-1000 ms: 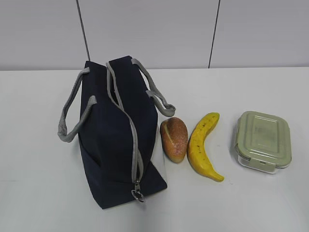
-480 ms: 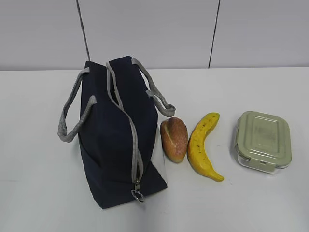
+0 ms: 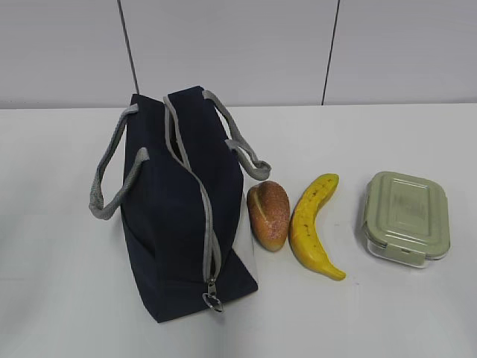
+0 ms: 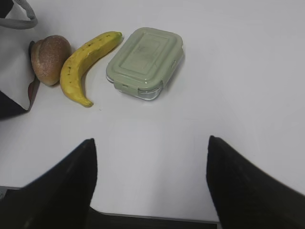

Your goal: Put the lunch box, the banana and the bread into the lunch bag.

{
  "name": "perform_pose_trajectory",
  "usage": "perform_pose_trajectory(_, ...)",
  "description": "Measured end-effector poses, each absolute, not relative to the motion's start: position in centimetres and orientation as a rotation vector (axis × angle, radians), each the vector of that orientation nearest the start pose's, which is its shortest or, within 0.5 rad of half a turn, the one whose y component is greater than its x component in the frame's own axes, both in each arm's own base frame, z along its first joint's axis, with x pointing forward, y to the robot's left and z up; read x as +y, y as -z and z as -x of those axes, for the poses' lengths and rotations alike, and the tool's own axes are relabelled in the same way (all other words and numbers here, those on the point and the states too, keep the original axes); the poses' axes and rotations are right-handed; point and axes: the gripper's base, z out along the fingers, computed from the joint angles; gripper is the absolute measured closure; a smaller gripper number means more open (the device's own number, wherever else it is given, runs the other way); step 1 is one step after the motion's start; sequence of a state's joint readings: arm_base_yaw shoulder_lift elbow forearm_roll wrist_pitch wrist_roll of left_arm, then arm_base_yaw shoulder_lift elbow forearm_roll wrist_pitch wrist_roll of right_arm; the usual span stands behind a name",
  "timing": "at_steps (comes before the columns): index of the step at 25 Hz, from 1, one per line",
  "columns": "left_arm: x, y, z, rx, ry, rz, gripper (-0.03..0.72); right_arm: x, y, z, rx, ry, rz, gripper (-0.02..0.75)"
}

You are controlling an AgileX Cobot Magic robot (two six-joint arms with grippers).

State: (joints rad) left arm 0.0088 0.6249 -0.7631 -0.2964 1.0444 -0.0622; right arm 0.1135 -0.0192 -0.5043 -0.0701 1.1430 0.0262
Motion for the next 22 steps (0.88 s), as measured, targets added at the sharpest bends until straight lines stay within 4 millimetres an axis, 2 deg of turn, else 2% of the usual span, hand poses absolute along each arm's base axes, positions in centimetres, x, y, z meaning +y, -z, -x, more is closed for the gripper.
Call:
perform_pose_trajectory(6, -2.8, -34.4, -14.1, 2.428, 0.450, 0.126, 0.254, -0.7, -27.2, 1.1, 2.099, 0.000, 0.084, 0.208)
perform_pose_trajectory(12, -4.2, -33.8, -18.8, 2.536, 0.505, 0.084, 0.254, -0.7, -27.2, 1.1, 2.099, 0.000, 0.084, 0.208)
perform_pose_trajectory(18, -6.6, -32.9, -23.4, 2.624, 0.570, 0.033, 0.253, -0.7, -27.2, 1.1, 2.099, 0.000, 0.084, 0.208)
perform_pose_trajectory(22, -8.4, -32.8, -25.7, 2.651, 0.610, 0.033, 0.253, -0.7, -27.2, 1.1, 2.099, 0.000, 0.084, 0.208)
